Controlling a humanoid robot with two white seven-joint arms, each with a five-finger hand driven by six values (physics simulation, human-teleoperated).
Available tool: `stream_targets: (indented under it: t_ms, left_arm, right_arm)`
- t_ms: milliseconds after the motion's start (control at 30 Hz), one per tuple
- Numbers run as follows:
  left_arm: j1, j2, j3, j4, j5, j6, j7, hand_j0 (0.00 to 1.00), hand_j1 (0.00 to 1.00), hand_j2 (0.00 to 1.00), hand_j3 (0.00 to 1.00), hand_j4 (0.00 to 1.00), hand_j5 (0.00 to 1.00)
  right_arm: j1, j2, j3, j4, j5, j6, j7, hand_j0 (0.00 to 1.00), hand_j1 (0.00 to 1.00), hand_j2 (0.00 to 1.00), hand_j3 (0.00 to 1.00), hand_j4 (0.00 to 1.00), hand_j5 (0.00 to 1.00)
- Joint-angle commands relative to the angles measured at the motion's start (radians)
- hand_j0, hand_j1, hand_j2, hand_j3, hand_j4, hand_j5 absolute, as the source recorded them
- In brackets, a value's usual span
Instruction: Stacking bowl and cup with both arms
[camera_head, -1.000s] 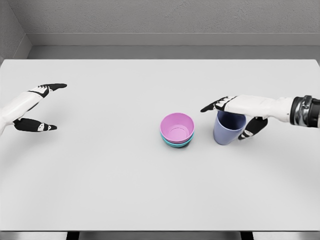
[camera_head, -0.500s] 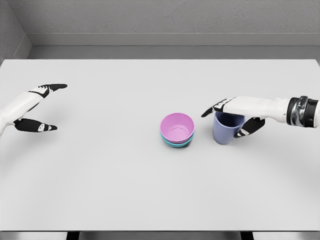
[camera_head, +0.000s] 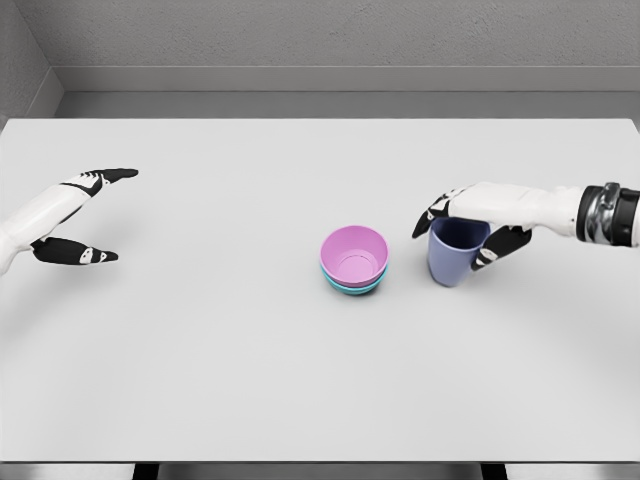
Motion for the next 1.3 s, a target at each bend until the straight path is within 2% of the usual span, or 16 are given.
stream_targets:
  t_ms: [0,500,867,1267]
  left_arm:
    - [0.0,0.001,0.0,-0.001,0.008,0.002,0.0,1.0,1.0,1.0,1.0,1.0,1.0]
    - [0.0,0.001,0.0,-0.001,0.008,0.002,0.0,1.0,1.0,1.0,1.0,1.0,1.0]
    - [0.0,0.001,0.0,-0.001,0.008,0.002,-0.005,1.0,1.0,1.0,1.0,1.0,1.0]
    - [0.0,0.001,0.0,-0.001,0.008,0.002,-0.003,1.0,1.0,1.0,1.0,1.0,1.0]
  right_arm:
    - [0.0,-0.001,-0.001,-0.005,-0.004,0.0,0.0,0.69,0.69,0.69,0.69,0.69,0.69]
    - [-0.037,-0.009,-0.001,-0.023,-0.011,-0.011,0.0,0.69,0.69,0.69,0.69,0.69,0.69]
    - [-0.06,-0.027,-0.007,-0.064,-0.015,-0.011,0.0,0.7,0.7,0.7,0.7,0.7,0.7]
    - [-0.121,-0.027,-0.008,-0.086,-0.018,-0.012,0.0,0.7,0.7,0.7,0.7,0.7,0.7]
